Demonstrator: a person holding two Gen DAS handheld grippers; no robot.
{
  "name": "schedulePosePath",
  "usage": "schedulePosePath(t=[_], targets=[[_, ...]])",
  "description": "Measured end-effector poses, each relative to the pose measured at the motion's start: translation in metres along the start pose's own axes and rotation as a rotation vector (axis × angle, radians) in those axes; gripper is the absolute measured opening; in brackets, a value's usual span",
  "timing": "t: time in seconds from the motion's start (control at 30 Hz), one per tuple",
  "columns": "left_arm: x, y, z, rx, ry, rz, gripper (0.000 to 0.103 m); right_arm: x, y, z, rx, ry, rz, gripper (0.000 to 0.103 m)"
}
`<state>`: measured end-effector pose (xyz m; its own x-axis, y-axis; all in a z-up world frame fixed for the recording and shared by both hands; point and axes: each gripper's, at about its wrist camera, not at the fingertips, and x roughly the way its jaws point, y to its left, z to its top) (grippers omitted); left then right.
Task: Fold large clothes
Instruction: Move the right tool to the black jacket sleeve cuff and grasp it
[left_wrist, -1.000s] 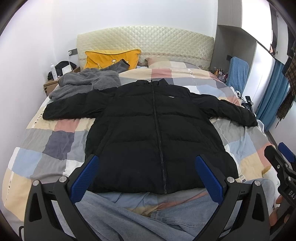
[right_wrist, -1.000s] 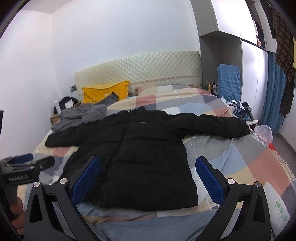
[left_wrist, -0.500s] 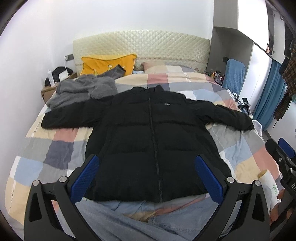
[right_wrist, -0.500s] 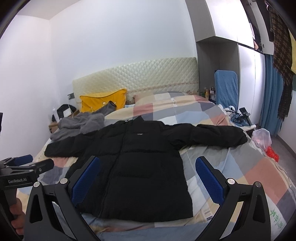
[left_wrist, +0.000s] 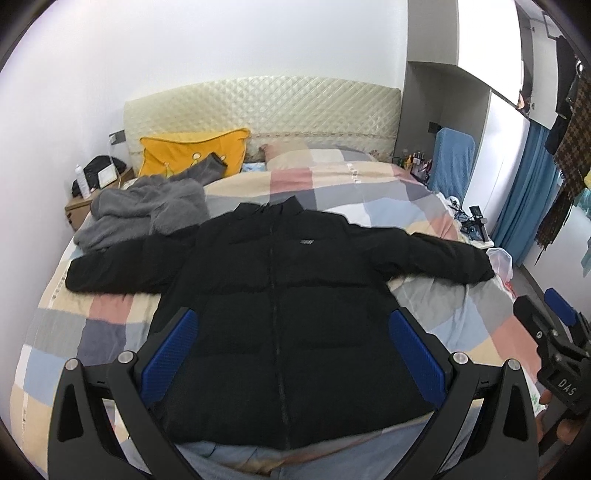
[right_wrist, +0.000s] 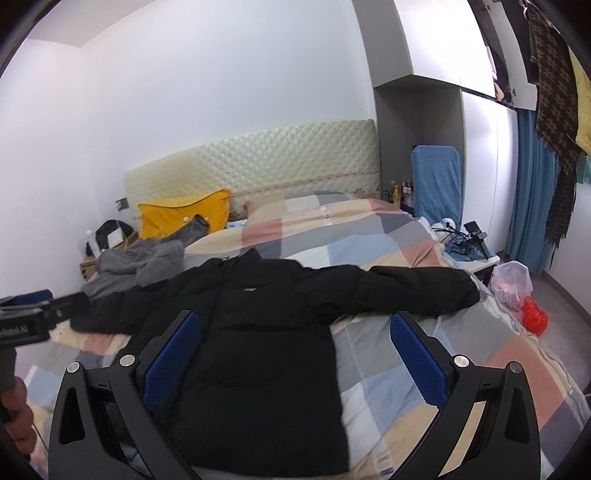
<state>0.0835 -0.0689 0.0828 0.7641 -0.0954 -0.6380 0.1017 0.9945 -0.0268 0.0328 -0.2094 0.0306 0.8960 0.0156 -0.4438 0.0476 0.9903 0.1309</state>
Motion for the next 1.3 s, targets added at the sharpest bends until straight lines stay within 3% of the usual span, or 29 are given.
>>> schedulePosePath(t=[0.33, 0.57, 0.83, 1.0, 1.3], targets=[[0.035, -0.038, 0.048, 0.053, -0.066, -0.079, 0.103, 0.060, -0.063, 0.006, 0.048, -0.039, -0.097, 0.103], [0.074, -0.039, 0.054, 0.059, -0.095, -0.101, 0.103, 0.126, -0.108, -0.002, 0.110, -0.049, -0.170, 0.103], [0.138, 0.011, 0.030, 0.017, -0.047, -0.103, 0.103, 0.193, -0.152, -0.025, 0.112, -0.083, -0.262, 0.103], [0.175, 0.043, 0.005, -0.004, 0.011, -0.061, 0.103, 0.227, -0.167, -0.042, 0.057, -0.001, -0.308, 0.103], [0.207, 0.090, -0.023, -0.044, 0.060, 0.016, 0.103, 0.263, -0.211, -0.059, 0.198, 0.044, -0.325, 0.103]])
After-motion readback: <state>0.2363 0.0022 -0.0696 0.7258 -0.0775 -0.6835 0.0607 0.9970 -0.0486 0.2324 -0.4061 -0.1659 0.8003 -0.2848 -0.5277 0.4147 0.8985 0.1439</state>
